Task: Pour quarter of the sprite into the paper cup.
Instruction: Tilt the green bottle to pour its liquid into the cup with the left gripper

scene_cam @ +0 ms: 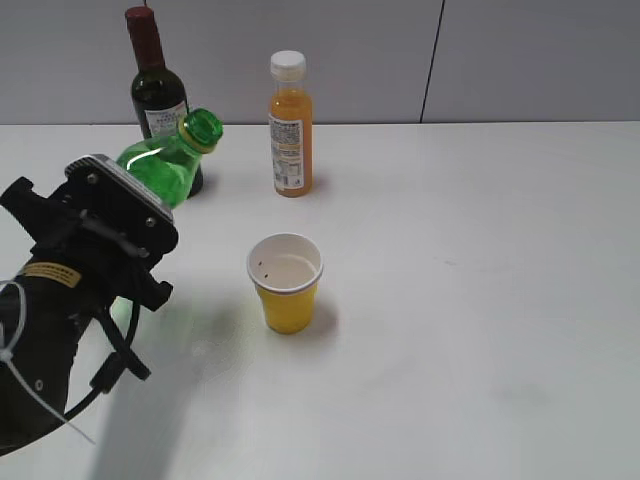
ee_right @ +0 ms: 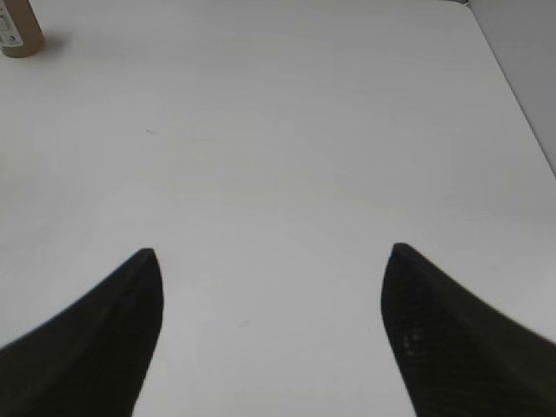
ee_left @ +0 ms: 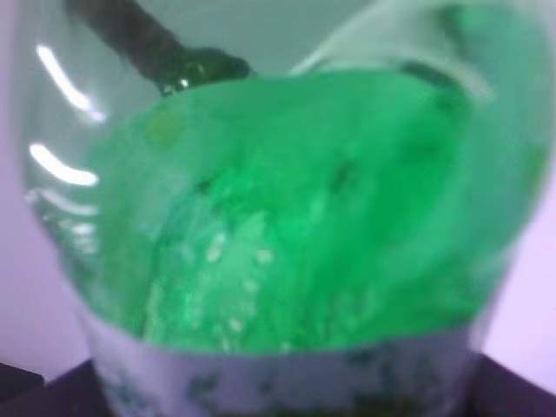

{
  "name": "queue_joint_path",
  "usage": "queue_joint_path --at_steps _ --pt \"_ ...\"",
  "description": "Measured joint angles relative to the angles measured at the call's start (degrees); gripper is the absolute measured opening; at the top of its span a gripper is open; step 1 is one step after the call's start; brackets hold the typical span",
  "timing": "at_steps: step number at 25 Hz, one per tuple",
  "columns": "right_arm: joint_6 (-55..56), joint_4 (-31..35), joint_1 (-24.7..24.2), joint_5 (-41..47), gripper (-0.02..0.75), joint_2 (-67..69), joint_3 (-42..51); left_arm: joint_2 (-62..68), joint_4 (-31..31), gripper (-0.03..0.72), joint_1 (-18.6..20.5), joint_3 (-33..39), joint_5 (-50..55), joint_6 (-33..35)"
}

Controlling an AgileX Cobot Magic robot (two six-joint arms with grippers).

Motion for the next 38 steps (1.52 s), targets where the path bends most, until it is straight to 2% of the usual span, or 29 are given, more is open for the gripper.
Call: queue_joint_path --at_steps 12,18,31,38 --pt "0.0 0.0 0.0 -0.1 0.592 0.0 0.0 0.9 -0.1 0.447 0.1 -0.3 1.4 16.0" --pt "0.0 0.0 0.0 -0.1 0.592 0.0 0.0 1.1 -1.6 0.447 0.1 -0.3 2.1 21.6" --pt "0.0 0.0 0.0 -0.1 0.592 0.0 0.0 1.7 -5.2 0.447 0.1 -1.6 2.2 28.9" --pt "0.0 0.0 0.0 -0.1 0.592 0.0 0.0 2.3 -4.8 0.447 0.1 -3.3 2.1 34.0"
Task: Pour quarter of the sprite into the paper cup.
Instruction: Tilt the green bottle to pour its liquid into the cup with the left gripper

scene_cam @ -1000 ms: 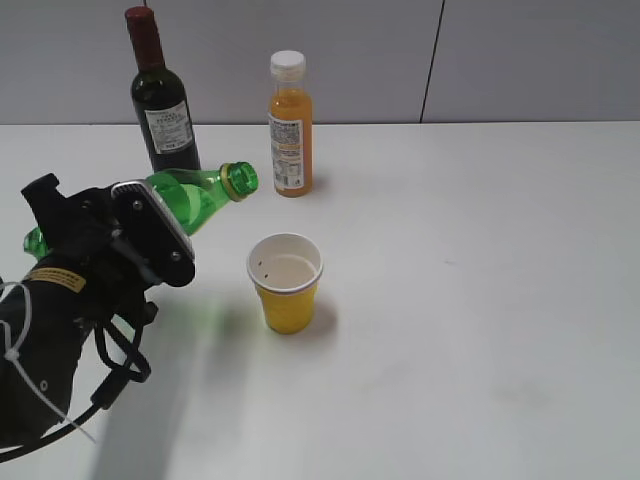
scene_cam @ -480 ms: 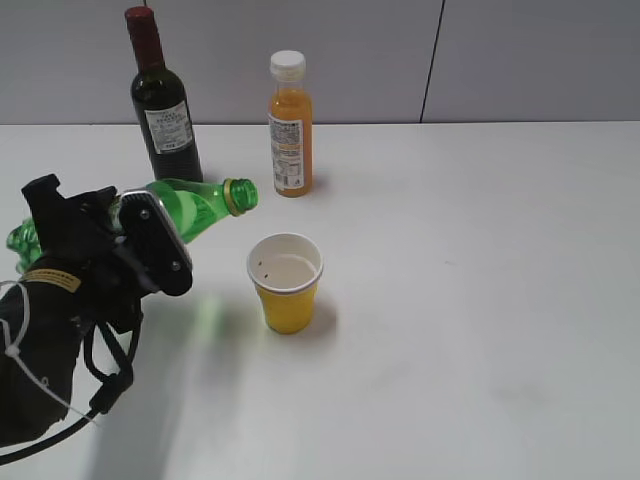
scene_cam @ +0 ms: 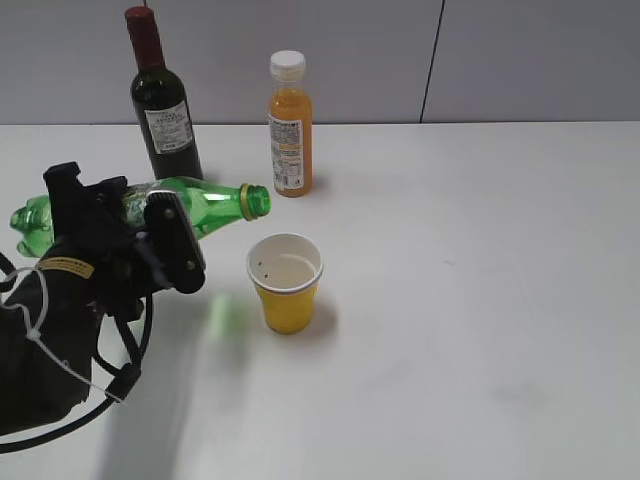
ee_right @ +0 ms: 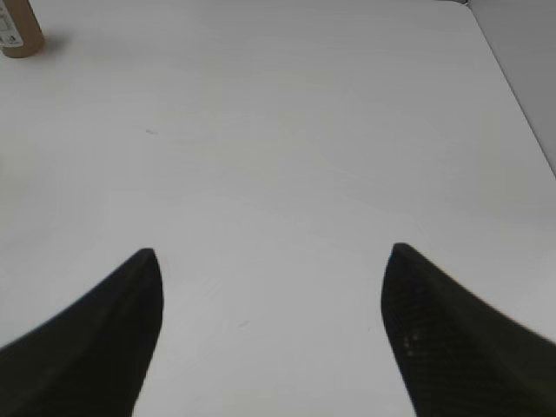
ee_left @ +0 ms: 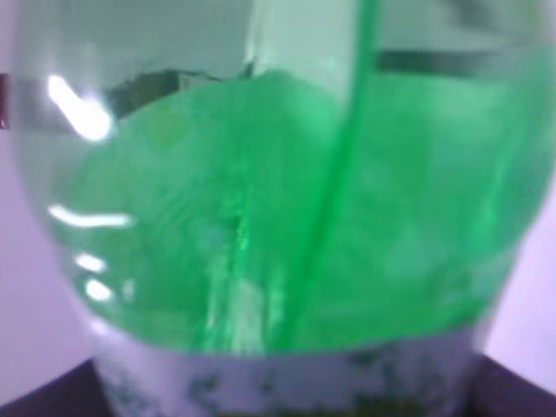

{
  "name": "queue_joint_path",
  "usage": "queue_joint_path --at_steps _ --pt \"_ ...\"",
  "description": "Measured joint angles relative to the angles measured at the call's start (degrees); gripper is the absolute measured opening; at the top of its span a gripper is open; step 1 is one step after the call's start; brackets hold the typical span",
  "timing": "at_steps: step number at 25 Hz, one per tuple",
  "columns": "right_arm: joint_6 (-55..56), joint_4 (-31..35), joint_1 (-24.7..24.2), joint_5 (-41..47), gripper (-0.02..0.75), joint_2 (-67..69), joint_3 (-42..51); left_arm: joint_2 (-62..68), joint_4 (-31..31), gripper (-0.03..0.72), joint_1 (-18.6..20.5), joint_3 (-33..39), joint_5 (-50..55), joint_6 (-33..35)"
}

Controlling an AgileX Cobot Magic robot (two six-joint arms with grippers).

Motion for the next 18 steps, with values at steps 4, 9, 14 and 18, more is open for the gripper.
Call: queue_joint_path --at_steps 4,9,14,18 --pt "0.0 0.0 0.0 0.0 0.592 0.0 0.0 0.0 0.1 0.447 0.0 0.0 0.0 1.4" --pt "0.0 0.0 0.0 0.0 0.592 0.0 0.0 0.0 0.1 0.447 0.0 0.0 0.0 3.0" --pt "0.0 0.0 0.0 0.0 0.592 0.0 0.0 0.0 0.1 0.447 0.0 0.0 0.0 4.2" --pt "0.0 0.0 0.0 0.0 0.592 0.0 0.0 0.0 0.1 0.447 0.0 0.0 -0.1 6.2"
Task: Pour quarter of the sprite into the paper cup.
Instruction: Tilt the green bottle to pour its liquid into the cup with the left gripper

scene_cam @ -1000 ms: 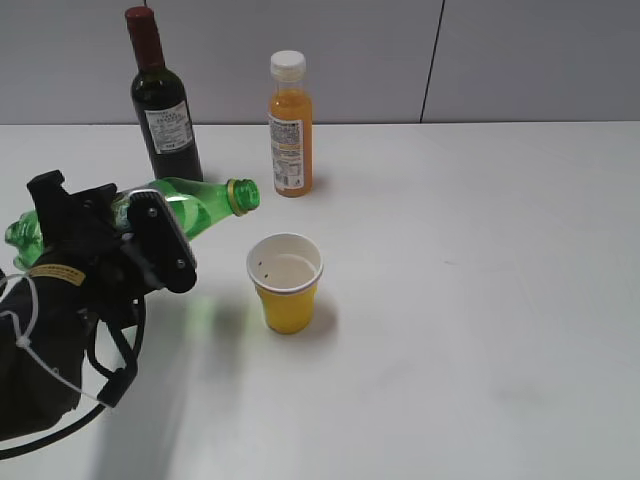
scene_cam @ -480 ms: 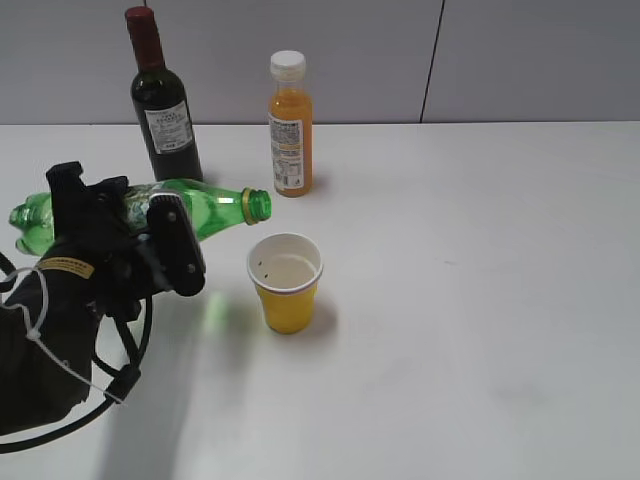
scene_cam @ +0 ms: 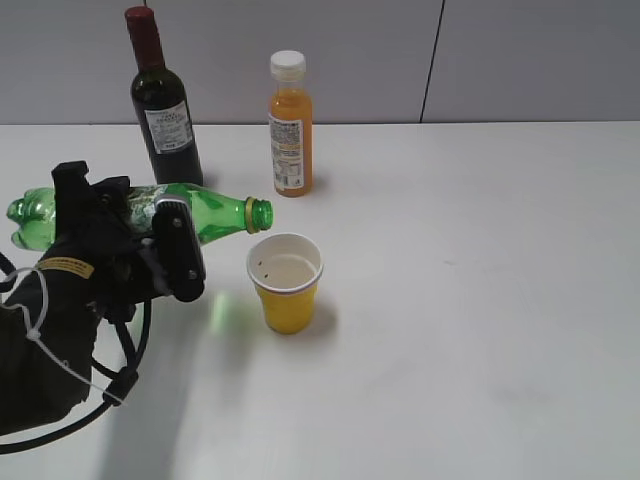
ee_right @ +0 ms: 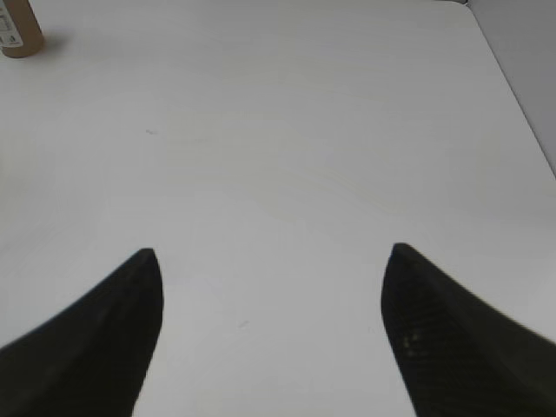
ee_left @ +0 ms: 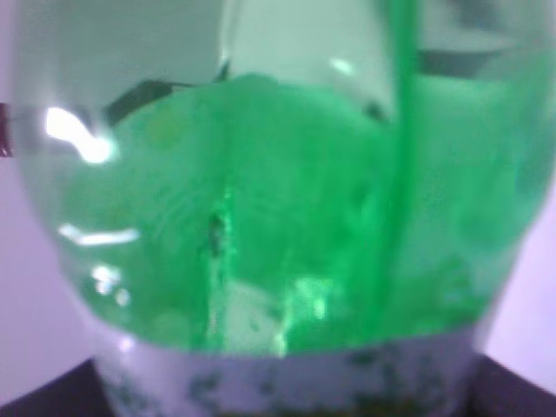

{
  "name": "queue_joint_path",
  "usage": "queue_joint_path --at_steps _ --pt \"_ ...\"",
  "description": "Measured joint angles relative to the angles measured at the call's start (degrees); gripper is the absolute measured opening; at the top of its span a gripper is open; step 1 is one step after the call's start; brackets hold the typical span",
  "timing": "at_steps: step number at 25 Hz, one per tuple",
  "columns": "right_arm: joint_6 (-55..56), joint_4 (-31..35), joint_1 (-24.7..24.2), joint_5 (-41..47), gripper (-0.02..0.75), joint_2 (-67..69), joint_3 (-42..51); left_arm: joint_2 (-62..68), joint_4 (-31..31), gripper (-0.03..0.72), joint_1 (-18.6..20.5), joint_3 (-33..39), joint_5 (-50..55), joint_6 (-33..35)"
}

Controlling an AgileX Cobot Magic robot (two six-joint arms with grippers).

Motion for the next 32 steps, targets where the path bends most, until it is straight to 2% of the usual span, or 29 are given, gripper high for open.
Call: queue_joint_path --at_steps 32 --pt "0.0 0.0 0.0 0.0 0.592 0.0 0.0 0.0 -1.3 0.447 0.0 0.0 -2.3 7.2"
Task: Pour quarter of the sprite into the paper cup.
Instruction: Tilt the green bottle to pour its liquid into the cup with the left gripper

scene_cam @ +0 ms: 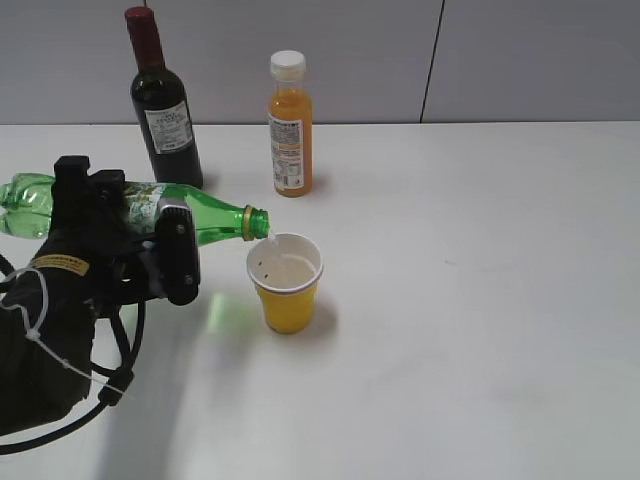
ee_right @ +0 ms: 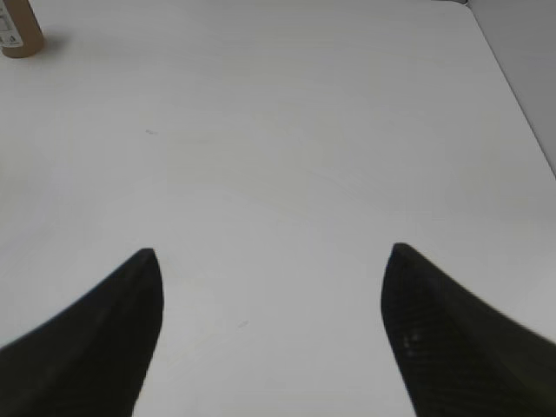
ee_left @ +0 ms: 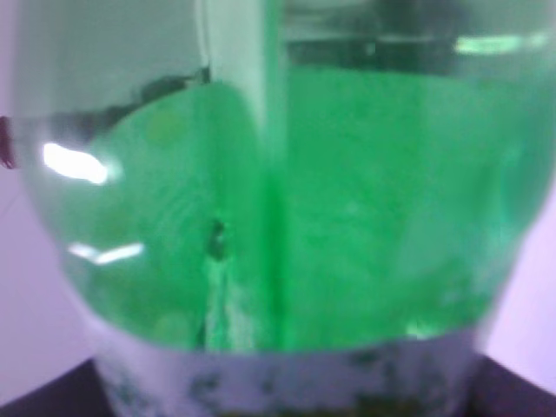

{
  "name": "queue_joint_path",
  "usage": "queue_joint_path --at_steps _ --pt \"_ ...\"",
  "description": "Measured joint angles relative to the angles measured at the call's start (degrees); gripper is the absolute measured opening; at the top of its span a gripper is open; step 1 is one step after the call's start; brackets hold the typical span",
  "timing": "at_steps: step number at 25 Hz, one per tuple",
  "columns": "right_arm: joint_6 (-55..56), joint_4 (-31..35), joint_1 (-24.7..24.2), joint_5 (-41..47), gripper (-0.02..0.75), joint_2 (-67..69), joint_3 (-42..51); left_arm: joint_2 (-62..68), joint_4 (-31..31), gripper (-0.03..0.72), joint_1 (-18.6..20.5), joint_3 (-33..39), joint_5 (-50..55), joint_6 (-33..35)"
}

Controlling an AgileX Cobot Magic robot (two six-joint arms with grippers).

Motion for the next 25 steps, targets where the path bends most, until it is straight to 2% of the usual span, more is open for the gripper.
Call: queue_joint_path --at_steps 13,15,20,25 --pt "0.0 0.0 0.0 0.0 0.592 0.0 0.0 0.0 0.2 0.447 0.0 0.0 -0.3 0.1" --pt "0.0 0.0 0.0 0.0 0.592 0.0 0.0 0.0 0.3 0.447 0.0 0.0 -0.3 -1.8" --pt "0.0 0.0 0.0 0.0 0.592 0.0 0.0 0.0 2.6 0.447 0.0 0.0 -0.3 -18.4" --pt "0.0 0.0 0.0 0.0 0.592 0.0 0.0 0.0 10.2 0.447 0.1 0.0 -0.3 -38.2"
